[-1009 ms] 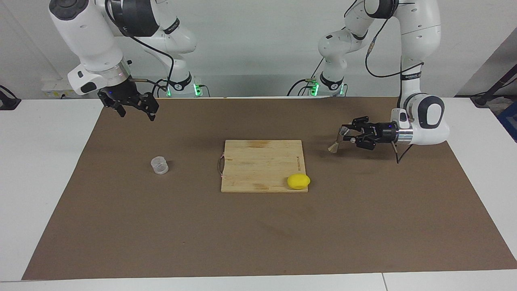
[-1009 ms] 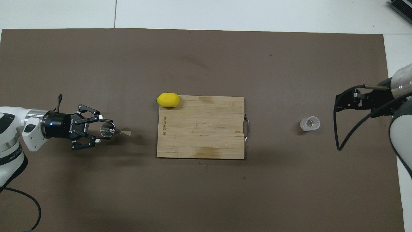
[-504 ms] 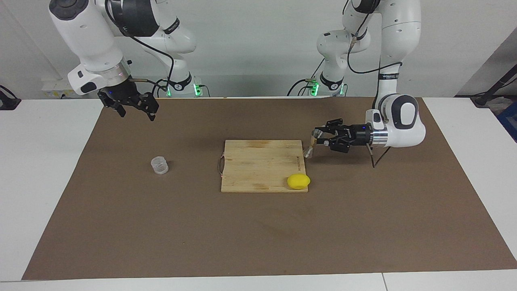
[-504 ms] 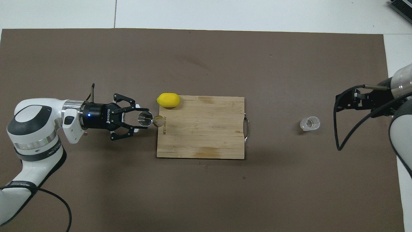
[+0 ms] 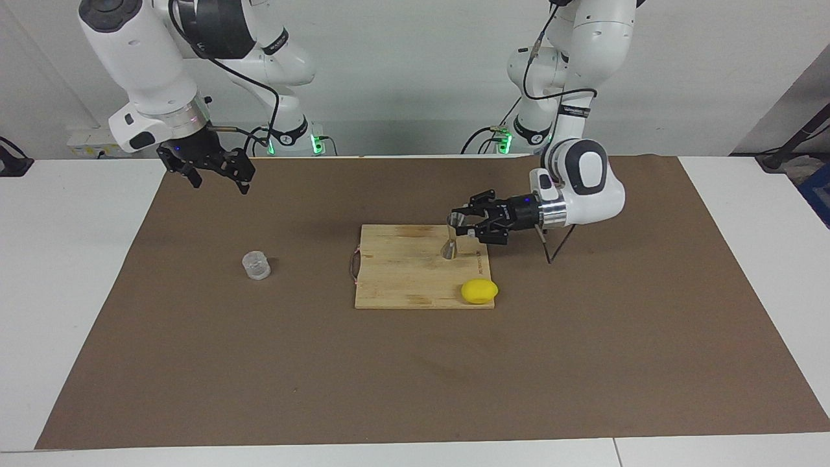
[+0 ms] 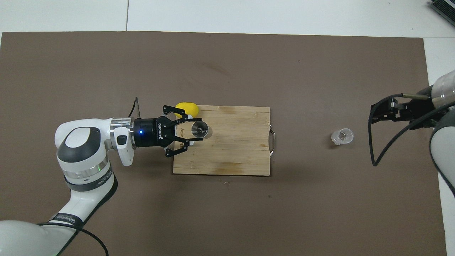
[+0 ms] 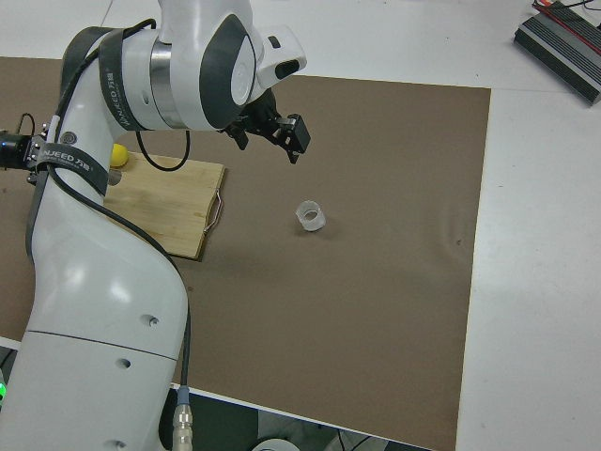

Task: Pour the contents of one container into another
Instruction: 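Carry the metal cup with the left gripper over the wooden board, then set the metal cup on the board while the right gripper reaches the clear cup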

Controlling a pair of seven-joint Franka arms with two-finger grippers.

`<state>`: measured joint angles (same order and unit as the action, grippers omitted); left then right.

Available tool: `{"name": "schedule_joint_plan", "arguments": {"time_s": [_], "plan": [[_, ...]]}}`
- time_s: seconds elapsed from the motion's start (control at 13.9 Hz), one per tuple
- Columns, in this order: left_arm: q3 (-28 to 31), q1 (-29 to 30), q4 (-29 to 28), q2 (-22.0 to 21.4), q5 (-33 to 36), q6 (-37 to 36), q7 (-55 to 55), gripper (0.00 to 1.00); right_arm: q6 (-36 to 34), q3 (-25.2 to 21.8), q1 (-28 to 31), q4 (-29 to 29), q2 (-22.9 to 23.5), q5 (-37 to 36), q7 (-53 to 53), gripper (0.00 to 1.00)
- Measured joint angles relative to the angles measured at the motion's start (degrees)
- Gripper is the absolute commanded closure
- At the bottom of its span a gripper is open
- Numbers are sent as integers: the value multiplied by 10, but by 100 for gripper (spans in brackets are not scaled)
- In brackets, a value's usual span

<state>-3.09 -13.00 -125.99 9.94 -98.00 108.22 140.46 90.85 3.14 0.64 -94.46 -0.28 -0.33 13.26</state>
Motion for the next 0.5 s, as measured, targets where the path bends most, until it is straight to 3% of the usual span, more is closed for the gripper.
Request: {"name": "schedule_joint_plan", "arguments": {"time_s": [0.22, 0.5], "plan": [[0, -70, -17, -2, -98, 90, 6, 100, 0, 0, 0, 0, 0, 0, 0, 0], [0, -135, -24, -1, -229, 167, 79, 100, 8, 0, 0, -1, 0, 0, 4, 8]]}}
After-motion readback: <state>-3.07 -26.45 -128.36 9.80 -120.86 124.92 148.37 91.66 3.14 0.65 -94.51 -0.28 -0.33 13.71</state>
